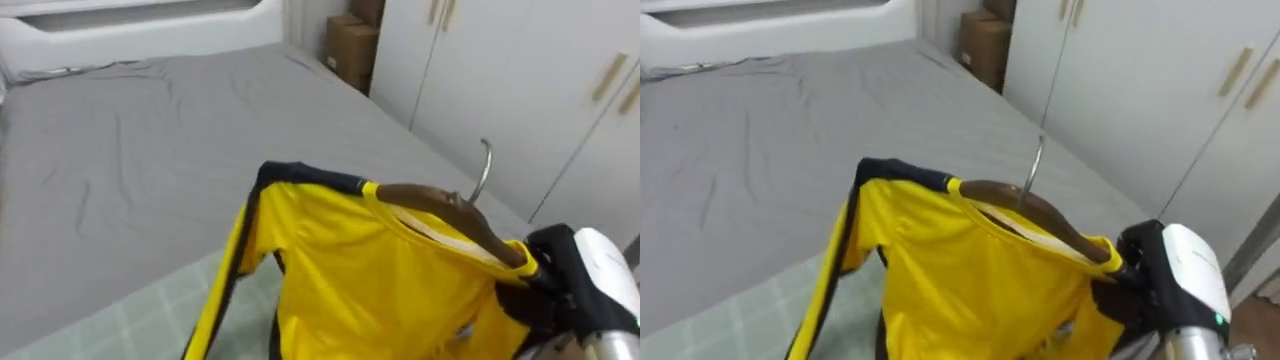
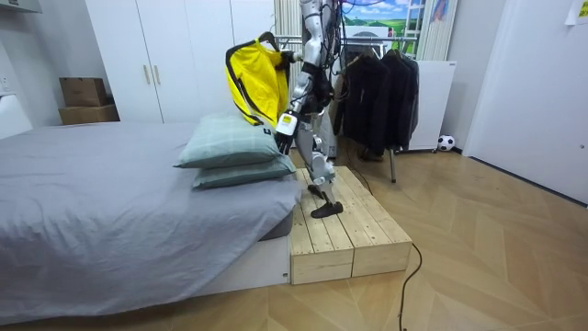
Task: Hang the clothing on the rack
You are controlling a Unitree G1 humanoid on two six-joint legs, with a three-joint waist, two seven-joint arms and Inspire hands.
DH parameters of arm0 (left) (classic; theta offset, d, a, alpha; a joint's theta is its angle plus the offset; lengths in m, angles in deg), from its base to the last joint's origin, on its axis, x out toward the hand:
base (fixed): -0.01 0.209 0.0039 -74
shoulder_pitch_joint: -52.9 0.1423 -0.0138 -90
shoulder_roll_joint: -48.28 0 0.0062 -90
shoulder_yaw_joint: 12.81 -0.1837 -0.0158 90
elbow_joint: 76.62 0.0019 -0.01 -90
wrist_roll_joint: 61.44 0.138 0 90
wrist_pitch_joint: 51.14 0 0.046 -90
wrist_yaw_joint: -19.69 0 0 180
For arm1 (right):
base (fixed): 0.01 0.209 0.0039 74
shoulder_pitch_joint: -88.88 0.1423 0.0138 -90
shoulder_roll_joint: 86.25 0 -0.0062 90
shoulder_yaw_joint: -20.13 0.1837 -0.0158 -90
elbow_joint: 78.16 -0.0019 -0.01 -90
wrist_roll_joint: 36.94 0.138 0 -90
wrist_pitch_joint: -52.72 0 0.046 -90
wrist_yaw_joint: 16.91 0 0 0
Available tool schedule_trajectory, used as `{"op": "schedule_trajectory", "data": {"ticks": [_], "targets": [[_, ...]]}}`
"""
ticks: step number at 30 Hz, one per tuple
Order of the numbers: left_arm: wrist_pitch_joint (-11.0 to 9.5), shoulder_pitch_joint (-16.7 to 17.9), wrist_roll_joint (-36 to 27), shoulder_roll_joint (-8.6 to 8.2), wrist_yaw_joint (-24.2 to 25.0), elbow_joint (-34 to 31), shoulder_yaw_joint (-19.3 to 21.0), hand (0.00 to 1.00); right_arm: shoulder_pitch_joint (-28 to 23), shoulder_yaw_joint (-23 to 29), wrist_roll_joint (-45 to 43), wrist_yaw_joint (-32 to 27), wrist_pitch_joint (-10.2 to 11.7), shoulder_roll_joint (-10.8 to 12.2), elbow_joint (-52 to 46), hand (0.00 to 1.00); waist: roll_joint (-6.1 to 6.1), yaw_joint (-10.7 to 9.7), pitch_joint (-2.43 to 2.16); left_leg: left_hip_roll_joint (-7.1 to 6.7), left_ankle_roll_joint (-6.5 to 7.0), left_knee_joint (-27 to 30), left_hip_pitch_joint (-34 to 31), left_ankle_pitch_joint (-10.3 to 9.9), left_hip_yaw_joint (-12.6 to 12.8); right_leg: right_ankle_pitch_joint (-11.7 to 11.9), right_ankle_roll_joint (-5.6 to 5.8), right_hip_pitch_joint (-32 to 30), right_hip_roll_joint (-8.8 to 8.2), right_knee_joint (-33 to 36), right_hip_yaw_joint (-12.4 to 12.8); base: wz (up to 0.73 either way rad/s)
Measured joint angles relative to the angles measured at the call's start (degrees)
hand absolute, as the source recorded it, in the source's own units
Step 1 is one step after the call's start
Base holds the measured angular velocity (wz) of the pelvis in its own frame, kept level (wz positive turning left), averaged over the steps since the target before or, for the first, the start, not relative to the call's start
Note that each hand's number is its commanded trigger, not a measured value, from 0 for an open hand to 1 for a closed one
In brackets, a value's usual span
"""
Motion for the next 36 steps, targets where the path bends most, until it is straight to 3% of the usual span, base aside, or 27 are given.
{"op": "schedule_trajectory", "data": {"ticks": [1, 2, 3, 4, 5, 6, 7, 9, 10, 11, 12, 13, 14, 15, 17, 18, 19, 20, 22, 23, 26, 28, 36], "targets": [[0.8, 0.1, 0.0, -0.12, 0.0, 0.0, 0.7, 0.00, 0.1, -0.6, 0.1, 0.9, 0.0, 0.0, 0.0, 1.00, 0.72, -0.1, 0.26, 1.29, -0.22, 1.3, -0.5, 0.2, -0.4, 0.9, -0.68, -0.2, 2.48, -1.9, 1.6, -0.83], [1.7, 0.2, 0.0, -0.08, 0.1, 0.0, 2.1, 0.00, 0.4, -1.1, 0.7, 1.9, 0.0, 0.0, 0.2, 1.00, 1.05, -0.3, 0.21, 2.12, -0.35, 2.4, -1.3, 0.4, -2.0, 1.6, -1.49, -0.4, 4.23, -3.1, 3.3, -0.87], [2.2, 0.2, 0.0, 0.01, 0.1, 0.0, 2.8, 0.00, 0.6, -1.2, 0.9, 2.2, 0.0, 0.0, 0.6, 1.00, 0.99, -0.6, 0.24, 2.50, -0.38, 3.4, -1.8, 0.5, -2.7, 1.8, -1.81, -0.5, 4.60, -3.4, 4.0, -0.76], [3.2, 0.2, 0.1, 0.15, -0.1, 0.0, 3.8, 0.00, 1.1, -1.3, 0.9, 2.6, 0.0, 0.0, 1.6, 1.00, 0.57, -1.3, 0.34, 3.78, -0.20, 7.4, -2.9, 1.3, -3.4, 1.9, -2.09, -0.8, 5.64, -3.6, 5.6, -0.63], [4.5, 0.3, 0.0, 0.02, -0.5, 0.0, 4.3, 0.00, 1.4, -1.2, 0.8, 3.1, 0.0, -0.1, 2.3, 1.00, 0.51, -2.1, 0.39, 4.89, 0.68, 11.4, -3.7, 2.5, -4.3, 2.0, -2.34, -0.9, 6.26, -4.2, 6.2, -0.61], [5.0, 0.3, 0.0, 0.01, -0.7, 0.0, 4.4, 0.00, 1.4, -1.1, 0.8, 3.4, 0.0, -0.1, 2.4, 1.00, 0.50, -2.3, 0.40, 5.35, 0.75, 12.9, -4.0, 3.1, -4.8, 2.0, -2.54, -1.0, 6.31, -4.3, 6.1, -0.74], [5.9, 0.4, -0.2, 0.02, -1.1, 0.0, 4.7, 0.00, 1.6, -1.2, 0.7, 3.5, -0.1, -0.1, 2.4, 1.00, 0.24, -2.2, 0.41, 5.57, 1.25, 15.7, -4.8, 4.3, -5.9, 1.7, -3.20, -1.4, 6.52, -4.1, 6.6, -0.97], [7.4, 0.6, -0.6, -0.01, -2.2, 0.0, 4.8, 0.00, 2.4, -2.1, 0.3, 4.2, -0.7, -0.1, 2.4, 1.00, -0.21, -2.1, 0.43, 6.05, 2.18, 21.3, -7.1, 7.6, -9.7, 1.9, -4.05, -1.9, 7.95, -4.1, 11.0, -1.14], [7.9, 0.9, -0.6, -0.12, -2.8, 0.0, 4.9, 0.00, 2.5, -2.2, 0.2, 4.5, -0.7, -0.2, 2.4, 1.00, -0.68, -1.7, 0.54, 6.03, 2.87, 25.2, -9.2, 11.4, -12.9, 2.2, -4.67, -1.8, 8.60, -4.7, 14.5, -1.30], [8.0, 1.5, -0.7, -0.42, -3.2, 0.0, 4.9, 0.00, 2.5, -2.2, 0.2, 4.5, -0.9, -0.8, 2.3, 1.00, -1.28, -0.8, 0.68, 4.96, 3.45, 26.1, -10.9, 11.3, -17.7, 2.5, -5.05, -1.8, 9.59, -5.2, 17.7, -1.31], [8.2, 1.5, -0.7, -0.56, -3.5, 0.0, 4.8, 0.00, 2.6, -2.1, 0.2, 4.5, -1.2, -1.1, 2.3, 1.00, -1.12, -0.4, 0.61, 4.05, 3.57, 25.5, -11.7, 9.7, -20.0, 2.7, -5.26, -1.8, 10.19, -5.2, 19.0, -1.18], [8.3, 1.6, -0.8, -0.81, -4.3, 0.1, 4.8, 0.00, 2.7, -2.0, 0.3, 4.5, -1.8, -1.1, 2.3, 1.00, -1.33, -0.2, 0.58, 2.06, 3.55, 23.2, -13.4, 6.4, -24.8, 2.8, -5.49, -1.8, 11.14, -5.3, 21.0, -1.08], [8.4, 1.6, -1.4, -1.10, -5.3, 0.3, 4.8, 0.00, 2.7, -2.2, 0.2, 4.6, -1.8, -1.1, 2.2, 1.00, -1.96, 0.3, 0.57, -0.13, 3.25, 19.7, -14.9, 4.4, -29.2, 2.9, -5.61, -1.7, 11.83, -5.3, 23.6, -1.11], [8.4, 1.7, -1.8, -1.41, -5.8, 0.4, 4.8, 0.00, 2.8, -2.3, 0.2, 4.6, -1.8, -1.1, 2.1, 1.00, -2.08, 0.9, 0.55, -1.25, 3.02, 17.7, -15.5, 3.9, -31.1, 2.7, -5.52, -1.7, 12.34, -5.6, 25.1, -1.27], [8.4, 1.6, -4.3, -3.12, -7.8, 0.4, 4.9, 0.00, 3.3, -2.3, -1.1, 4.6, -1.7, -1.1, 0.4, 1.00, -1.49, 1.6, 0.53, -5.08, 3.10, 8.5, -17.8, 3.6, -39.2, 4.7, -5.52, -1.7, 15.09, -7.7, 30.9, -1.29], [8.4, 1.6, -5.0, -3.36, -8.3, 0.4, 4.8, 0.00, 3.7, -2.4, -1.4, 4.6, -1.7, -1.1, 0.1, 1.00, -1.41, 1.6, 0.47, -6.10, 3.35, 5.9, -18.1, 3.7, -41.2, 5.3, -5.61, -2.0, 15.77, -7.8, 32.6, -1.25], [8.4, 1.6, -6.0, -3.75, -8.8, 0.4, 4.7, 0.00, 4.6, -3.0, -1.4, 4.5, -1.7, -1.2, -0.2, 1.00, -1.32, 1.6, 0.44, -7.92, 3.46, 2.0, -18.5, 4.0, -44.6, 6.1, -5.47, -2.6, 16.91, -7.9, 35.5, -1.30], [8.4, 1.6, -7.6, -4.09, -9.5, 0.4, 4.6, 0.00, 5.1, -3.8, -1.4, 4.3, -1.7, -1.2, -0.2, 1.00, -1.10, 1.7, 0.34, -9.01, 4.11, 1.0, -18.7, 5.4, -46.3, 7.0, -5.19, -2.9, 17.86, -8.0, 38.1, -1.27], [8.4, 0.6, -10.4, -4.20, -9.8, 0.4, 4.1, 0.00, 5.2, -4.0, -1.4, 3.8, -1.7, -0.8, -0.2, 1.00, -0.89, 1.3, 0.25, -9.17, 5.05, -0.3, -18.0, 6.8, -45.1, 8.5, -4.65, -3.8, 19.03, -8.9, 40.7, -0.96], [8.4, -0.3, -11.9, -4.21, -10.1, 0.7, 2.8, 0.00, 5.5, -4.0, -1.4, 3.7, -1.7, -0.8, -0.2, 1.00, -0.54, 1.1, 0.23, -8.65, 5.23, -0.8, -17.9, 7.0, -42.9, 9.8, -4.33, -3.8, 19.24, -10.2, 41.3, -0.76], [8.0, -3.3, -12.6, -4.19, -10.8, 2.9, 0.7, 0.00, 5.9, -3.9, -1.8, 3.4, -1.8, -0.8, -0.4, 1.00, -0.20, -0.9, 0.12, -8.92, 5.60, -1.2, -17.9, 7.2, -41.3, 11.2, -3.45, -3.5, 19.29, -12.0, 42.4, -0.32], [7.9, -4.8, -12.6, -4.36, -10.5, 5.8, -0.4, 0.00, 5.9, -3.6, -1.8, 3.4, -2.0, -0.8, -2.3, 1.00, 0.04, -1.0, -0.13, -8.85, 5.76, -2.2, -17.4, 7.4, -39.9, 12.0, -3.17, -3.5, 19.59, -13.0, 43.9, -0.35], [7.9, -4.6, -12.5, -4.43, -8.0, 6.8, -0.4, 0.00, 3.5, -1.2, -1.8, 3.5, -2.7, -0.3, -6.6, 1.00, 0.61, -1.9, -0.16, -8.41, 5.85, -3.3, -16.9, 7.4, -37.6, 13.2, -2.39, -2.9, 20.47, -15.5, 47.1, -0.17]]}}
